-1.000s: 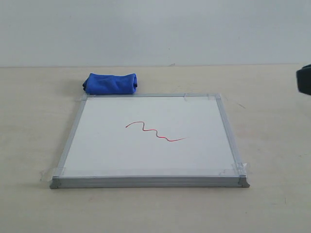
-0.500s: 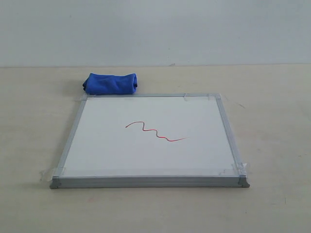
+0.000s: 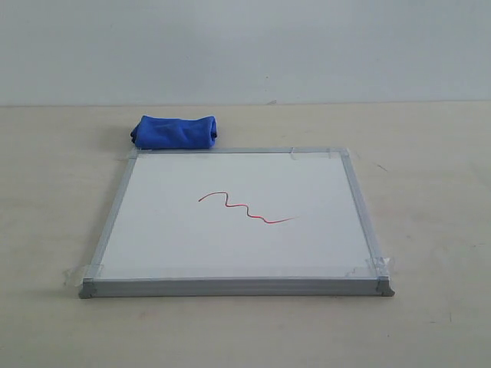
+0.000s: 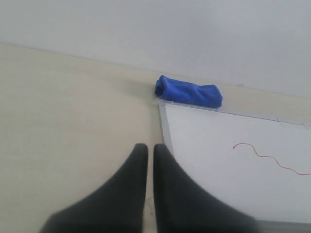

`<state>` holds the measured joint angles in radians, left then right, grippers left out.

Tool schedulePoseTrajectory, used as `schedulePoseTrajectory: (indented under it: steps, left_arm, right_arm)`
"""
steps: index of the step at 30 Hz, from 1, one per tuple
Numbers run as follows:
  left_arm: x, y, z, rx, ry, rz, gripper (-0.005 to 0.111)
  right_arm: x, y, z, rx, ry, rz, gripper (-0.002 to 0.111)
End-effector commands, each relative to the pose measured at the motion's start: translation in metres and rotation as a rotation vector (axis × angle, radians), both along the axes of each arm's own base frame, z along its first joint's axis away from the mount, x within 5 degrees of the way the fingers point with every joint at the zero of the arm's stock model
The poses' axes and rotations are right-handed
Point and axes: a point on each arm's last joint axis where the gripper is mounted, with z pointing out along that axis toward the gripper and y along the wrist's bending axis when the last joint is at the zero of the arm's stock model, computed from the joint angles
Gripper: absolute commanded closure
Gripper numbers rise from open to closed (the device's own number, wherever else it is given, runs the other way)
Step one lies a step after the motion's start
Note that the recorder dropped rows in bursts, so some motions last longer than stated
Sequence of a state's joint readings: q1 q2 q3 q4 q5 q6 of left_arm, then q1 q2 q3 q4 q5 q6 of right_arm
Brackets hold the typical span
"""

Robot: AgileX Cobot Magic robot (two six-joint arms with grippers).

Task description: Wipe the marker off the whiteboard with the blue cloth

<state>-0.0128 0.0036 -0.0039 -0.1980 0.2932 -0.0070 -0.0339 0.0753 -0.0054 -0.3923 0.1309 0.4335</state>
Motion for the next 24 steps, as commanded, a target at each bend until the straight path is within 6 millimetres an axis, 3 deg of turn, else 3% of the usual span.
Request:
schedulePoseTrajectory:
  steps: [1,7,24]
  left_arm:
    - [0.000,0.000,-0.001,0.002,0.000,0.003,0.102]
    - [0.000,0.000,-0.001,0.002,0.000,0.003,0.102]
    - [0.000,0.000,-0.001,0.002,0.000,0.003,0.102]
  right_arm:
    - [-0.007,-0.004,-0.007,-0.002,0.035,-0.051,0.109]
    - [-0.008,-0.006,-0.012,0.014,0.096,-0.072,0.109]
    - [-0.008,0.005,-0.017,-0.093,0.156,0.112,0.109]
